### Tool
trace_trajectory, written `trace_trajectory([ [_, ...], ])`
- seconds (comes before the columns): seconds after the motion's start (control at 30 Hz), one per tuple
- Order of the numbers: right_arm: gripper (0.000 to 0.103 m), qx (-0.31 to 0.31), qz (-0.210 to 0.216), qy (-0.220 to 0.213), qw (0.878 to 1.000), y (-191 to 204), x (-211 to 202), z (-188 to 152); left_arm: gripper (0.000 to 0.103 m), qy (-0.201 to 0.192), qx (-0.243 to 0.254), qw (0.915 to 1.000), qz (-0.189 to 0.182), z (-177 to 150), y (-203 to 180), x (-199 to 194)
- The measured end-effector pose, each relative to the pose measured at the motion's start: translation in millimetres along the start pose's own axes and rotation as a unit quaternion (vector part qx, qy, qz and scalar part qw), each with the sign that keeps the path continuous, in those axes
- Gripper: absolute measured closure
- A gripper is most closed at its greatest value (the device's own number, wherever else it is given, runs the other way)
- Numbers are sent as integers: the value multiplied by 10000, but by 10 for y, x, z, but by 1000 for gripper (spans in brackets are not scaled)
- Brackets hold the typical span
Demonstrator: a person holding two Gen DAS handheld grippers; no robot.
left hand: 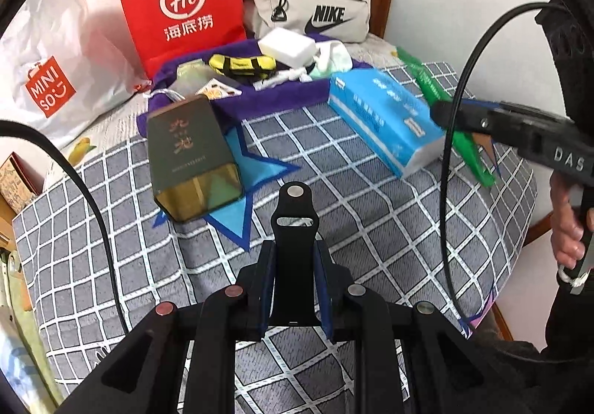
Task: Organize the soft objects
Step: 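Carry the black strap and green packet toward the purple towel with both grippers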
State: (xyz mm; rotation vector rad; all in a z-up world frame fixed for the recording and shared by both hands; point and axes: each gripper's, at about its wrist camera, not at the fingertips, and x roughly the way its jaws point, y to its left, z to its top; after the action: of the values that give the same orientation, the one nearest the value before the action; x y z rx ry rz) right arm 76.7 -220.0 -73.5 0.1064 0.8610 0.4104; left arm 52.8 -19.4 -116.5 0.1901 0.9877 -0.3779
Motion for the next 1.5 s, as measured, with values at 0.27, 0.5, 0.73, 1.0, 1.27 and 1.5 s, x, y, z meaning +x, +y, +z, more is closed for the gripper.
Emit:
trace_trajectory([
  [0.27, 77, -101, -3, 30, 9999, 82, 45, 56, 83, -110, -35, 9999, 20, 84, 86, -45],
  [0.5, 77, -94, -29, 16, 10000, 75, 44, 125, 83, -223, -45, 9997, 110, 200, 166, -106],
  [0.73, 77, -84, -71, -42, 9999, 58, 69, 257, 83, -338, -176, 9992, 110, 375, 347, -150],
  [1.0, 77, -126, -160, -85, 9998, 2, 201, 536, 83, -461, -227, 9987, 69, 696, 611, -122],
  [1.27, 77, -64, -164, -28, 9998, -124, 361, 729, 83, -479, -265, 9984, 101, 1067, 811, 23],
  [1.5, 77, -49, -268, 14, 9996, -294, 506, 1022, 83, -420, -372, 9983, 155, 1392, 1015, 253],
])
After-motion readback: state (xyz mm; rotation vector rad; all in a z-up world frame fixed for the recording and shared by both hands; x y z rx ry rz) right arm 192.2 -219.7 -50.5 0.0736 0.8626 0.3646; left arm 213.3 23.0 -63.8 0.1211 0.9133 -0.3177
